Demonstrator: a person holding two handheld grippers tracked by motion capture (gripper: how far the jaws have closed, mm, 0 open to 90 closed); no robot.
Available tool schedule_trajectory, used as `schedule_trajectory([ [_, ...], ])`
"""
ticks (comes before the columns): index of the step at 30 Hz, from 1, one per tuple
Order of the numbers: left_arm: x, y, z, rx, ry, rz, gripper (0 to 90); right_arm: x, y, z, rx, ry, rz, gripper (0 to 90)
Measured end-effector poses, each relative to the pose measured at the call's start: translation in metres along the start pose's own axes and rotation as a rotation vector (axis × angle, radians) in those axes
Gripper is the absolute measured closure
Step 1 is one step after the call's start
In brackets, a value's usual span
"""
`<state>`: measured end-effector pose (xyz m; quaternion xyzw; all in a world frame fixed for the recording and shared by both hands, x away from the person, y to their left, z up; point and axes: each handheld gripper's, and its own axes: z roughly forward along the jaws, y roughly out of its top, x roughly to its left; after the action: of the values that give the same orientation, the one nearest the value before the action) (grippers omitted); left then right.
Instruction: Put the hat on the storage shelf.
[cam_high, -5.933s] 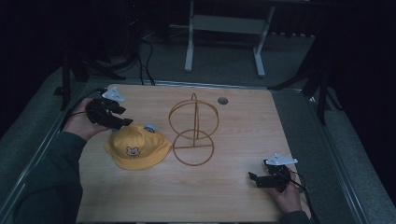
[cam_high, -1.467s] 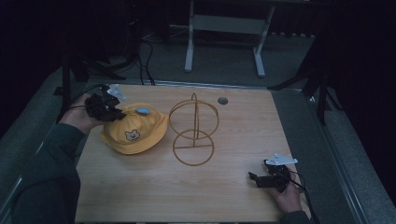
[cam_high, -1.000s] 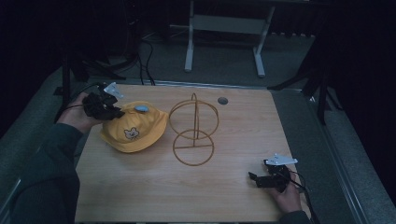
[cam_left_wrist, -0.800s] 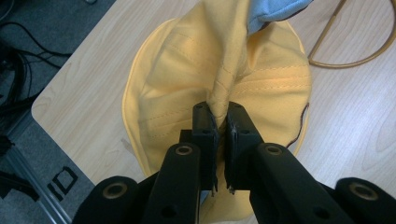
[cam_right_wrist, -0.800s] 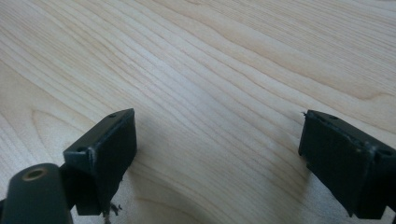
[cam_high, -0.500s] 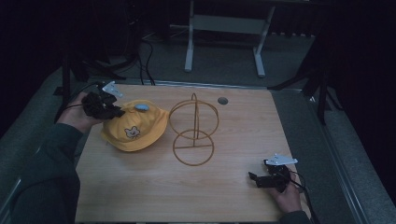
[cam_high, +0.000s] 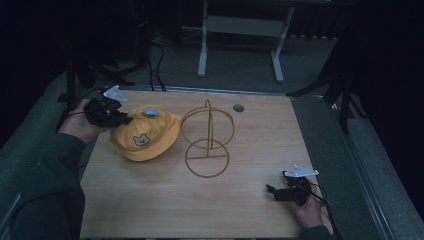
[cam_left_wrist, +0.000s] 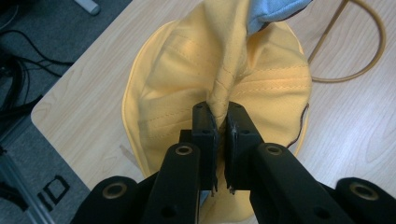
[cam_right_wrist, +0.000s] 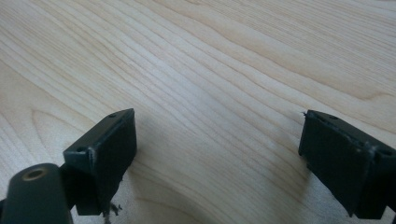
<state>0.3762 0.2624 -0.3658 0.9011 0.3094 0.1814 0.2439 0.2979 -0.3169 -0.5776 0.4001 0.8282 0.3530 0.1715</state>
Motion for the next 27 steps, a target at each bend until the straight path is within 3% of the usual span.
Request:
schedule_trajectory([
  [27, 0.005, -0.004, -0.015, -0.075, -0.012, -0.034, 84.0, 0.000, 0.000, 0.000, 0.000, 0.000, 0.000, 11.2],
])
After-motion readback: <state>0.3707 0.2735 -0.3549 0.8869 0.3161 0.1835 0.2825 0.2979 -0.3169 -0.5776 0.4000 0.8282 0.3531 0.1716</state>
